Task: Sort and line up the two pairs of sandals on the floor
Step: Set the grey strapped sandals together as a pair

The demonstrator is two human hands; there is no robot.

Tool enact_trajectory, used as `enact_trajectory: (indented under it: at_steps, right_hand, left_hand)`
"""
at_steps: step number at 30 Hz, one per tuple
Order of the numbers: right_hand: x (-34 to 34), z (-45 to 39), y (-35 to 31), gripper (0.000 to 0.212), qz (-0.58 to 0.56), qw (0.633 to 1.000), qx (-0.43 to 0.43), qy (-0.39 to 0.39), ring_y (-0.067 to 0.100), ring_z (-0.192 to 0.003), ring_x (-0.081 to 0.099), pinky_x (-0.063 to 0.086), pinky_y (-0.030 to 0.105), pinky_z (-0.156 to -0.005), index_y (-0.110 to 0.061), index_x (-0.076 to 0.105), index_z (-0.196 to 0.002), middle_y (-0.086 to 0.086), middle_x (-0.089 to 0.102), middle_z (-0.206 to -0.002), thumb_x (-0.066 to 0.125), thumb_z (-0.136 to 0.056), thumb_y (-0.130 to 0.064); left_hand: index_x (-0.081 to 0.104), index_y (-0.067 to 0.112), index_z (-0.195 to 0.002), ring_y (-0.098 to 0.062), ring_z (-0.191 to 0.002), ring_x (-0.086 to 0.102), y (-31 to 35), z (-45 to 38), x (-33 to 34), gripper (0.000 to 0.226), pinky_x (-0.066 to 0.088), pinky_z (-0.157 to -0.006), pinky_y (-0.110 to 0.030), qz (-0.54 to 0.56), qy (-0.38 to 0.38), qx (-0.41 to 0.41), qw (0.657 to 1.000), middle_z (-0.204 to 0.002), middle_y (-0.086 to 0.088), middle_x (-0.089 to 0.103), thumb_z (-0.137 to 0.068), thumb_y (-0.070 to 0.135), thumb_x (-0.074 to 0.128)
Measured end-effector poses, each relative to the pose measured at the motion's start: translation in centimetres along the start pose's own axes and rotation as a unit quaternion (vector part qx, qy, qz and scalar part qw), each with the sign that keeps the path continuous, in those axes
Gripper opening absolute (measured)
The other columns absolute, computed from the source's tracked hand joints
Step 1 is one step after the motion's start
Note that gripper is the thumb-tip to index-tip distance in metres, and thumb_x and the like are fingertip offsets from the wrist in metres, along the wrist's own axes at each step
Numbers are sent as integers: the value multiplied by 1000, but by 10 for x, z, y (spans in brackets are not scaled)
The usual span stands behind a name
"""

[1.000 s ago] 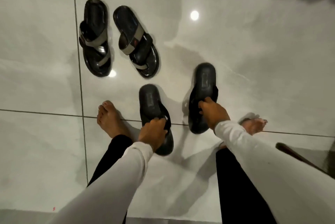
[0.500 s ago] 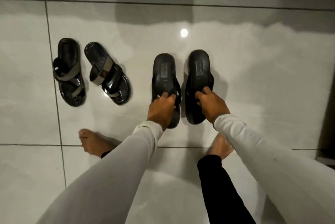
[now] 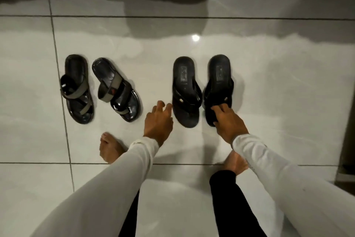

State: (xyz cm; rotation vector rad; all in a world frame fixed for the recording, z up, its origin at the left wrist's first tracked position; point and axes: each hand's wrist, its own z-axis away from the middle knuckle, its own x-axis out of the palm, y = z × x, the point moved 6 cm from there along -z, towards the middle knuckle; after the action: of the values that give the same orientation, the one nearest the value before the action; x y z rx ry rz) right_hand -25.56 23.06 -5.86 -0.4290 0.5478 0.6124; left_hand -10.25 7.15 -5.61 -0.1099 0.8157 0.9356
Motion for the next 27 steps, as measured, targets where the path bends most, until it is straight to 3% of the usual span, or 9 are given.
enact_trajectory:
  at_steps: [5, 10, 13, 18, 22, 27]
  right_hand:
    - [7, -19, -86, 46, -52, 996, -65, 44, 36, -108, 58, 55, 46, -84, -16, 47, -137, 12, 49, -128, 58, -93, -17]
    - [21, -79, -211, 73, -63, 992, -108, 18, 37, -110, 57, 54, 48, -91, -31, 25, -153, 13, 42, -135, 62, -91, -18]
    - [28, -117, -276, 83, -58, 993, -103, -13, 42, -109, 58, 52, 50, -94, -36, 20, -153, 17, 35, -139, 67, -87, -23]
    - [43, -143, -330, 71, 13, 999, -39, -2, 40, -88, 63, 51, 46, -77, -28, 28, -144, 19, 48, -120, 69, -86, -33]
    - [52, -145, -338, 75, 10, 999, -36, 20, 38, -83, 67, 44, 39, -64, -27, 20, -145, 17, 64, -104, 68, -87, -27]
    - [60, -147, -349, 75, -97, 995, 0, 14, 41, -90, 67, 54, 44, -73, -22, 19, -145, 18, 67, -103, 67, -88, -20]
  left_hand:
    - [56, 8, -127, -42, -115, 55, -117, -7, -49, 36, 49, -90, -51, -5, 100, -117, 988, -128, -20, 52, -93, 19, 58]
    - [51, 15, -132, -45, -112, 53, -239, -10, -98, 42, 48, -89, -54, -51, 148, -168, 973, -130, -23, 47, -91, 15, 58]
    - [47, 21, -134, -48, -113, 52, -296, -19, -108, 46, 50, -92, -58, -42, 82, -195, 976, -135, -22, 40, -91, 24, 62]
    - [53, 11, -133, -50, -126, 52, -344, -34, -79, 46, 45, -108, -53, 40, -144, -214, 965, -143, -25, 42, -91, 25, 63]
    - [54, 6, -129, -49, -124, 54, -346, -35, -61, 37, 47, -105, -52, 101, -138, -197, 965, -137, -28, 54, -99, 27, 53]
    - [58, 6, -125, -47, -116, 60, -334, -30, -50, 35, 51, -99, -53, 140, -113, -166, 970, -129, -24, 60, -102, 32, 48]
